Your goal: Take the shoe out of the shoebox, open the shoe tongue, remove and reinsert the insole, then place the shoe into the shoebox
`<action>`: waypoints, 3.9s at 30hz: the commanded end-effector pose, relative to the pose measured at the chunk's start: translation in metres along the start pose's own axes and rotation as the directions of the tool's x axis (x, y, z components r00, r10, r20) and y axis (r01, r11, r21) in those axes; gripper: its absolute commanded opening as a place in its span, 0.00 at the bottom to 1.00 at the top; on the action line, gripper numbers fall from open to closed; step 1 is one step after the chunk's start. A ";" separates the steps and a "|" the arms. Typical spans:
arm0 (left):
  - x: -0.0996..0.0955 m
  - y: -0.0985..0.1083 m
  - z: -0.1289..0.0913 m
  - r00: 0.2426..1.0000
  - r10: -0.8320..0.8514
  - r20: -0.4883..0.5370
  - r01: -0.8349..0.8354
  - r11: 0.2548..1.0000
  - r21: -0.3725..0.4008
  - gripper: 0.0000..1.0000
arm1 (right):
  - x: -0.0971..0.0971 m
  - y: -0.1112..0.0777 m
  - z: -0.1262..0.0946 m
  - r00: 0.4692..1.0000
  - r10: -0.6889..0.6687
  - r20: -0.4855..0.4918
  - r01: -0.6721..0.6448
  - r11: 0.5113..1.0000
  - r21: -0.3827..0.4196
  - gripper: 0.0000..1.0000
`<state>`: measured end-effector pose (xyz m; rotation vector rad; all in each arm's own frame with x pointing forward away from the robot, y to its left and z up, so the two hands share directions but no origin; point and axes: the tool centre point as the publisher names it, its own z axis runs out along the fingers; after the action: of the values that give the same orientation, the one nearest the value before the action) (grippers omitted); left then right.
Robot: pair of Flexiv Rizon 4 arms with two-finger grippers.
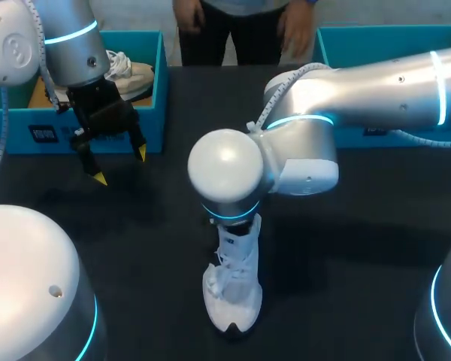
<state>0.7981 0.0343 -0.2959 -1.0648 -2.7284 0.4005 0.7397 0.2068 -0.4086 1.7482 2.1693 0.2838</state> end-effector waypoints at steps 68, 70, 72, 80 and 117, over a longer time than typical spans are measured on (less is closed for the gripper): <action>0.001 0.000 0.000 1.000 0.000 0.000 0.000 1.000 -0.003 1.00 | -0.007 0.011 -0.033 0.934 -0.038 0.355 0.051 0.998 -0.027 0.00; 0.001 0.000 0.000 1.000 0.000 0.000 0.000 1.000 -0.003 1.00 | -0.009 0.012 -0.027 0.926 -0.049 0.374 0.053 0.999 0.000 0.00; 0.001 0.000 0.000 1.000 0.000 0.000 0.000 1.000 -0.003 1.00 | -0.010 0.011 -0.023 0.925 -0.048 0.378 0.047 0.999 0.012 0.00; 0.001 0.000 0.000 1.000 0.000 0.000 0.000 1.000 -0.003 1.00 | -0.016 0.009 -0.011 0.891 -0.050 0.450 0.016 0.997 0.080 0.00; 0.001 0.002 0.000 1.000 -0.002 -0.003 0.002 1.000 0.003 1.00 | -0.025 0.006 -0.035 0.918 0.053 0.392 -0.033 0.998 -0.058 0.00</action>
<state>0.7979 0.0347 -0.2960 -1.0622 -2.7275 0.4003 0.7405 0.1833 -0.3613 1.5130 1.9572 -0.0654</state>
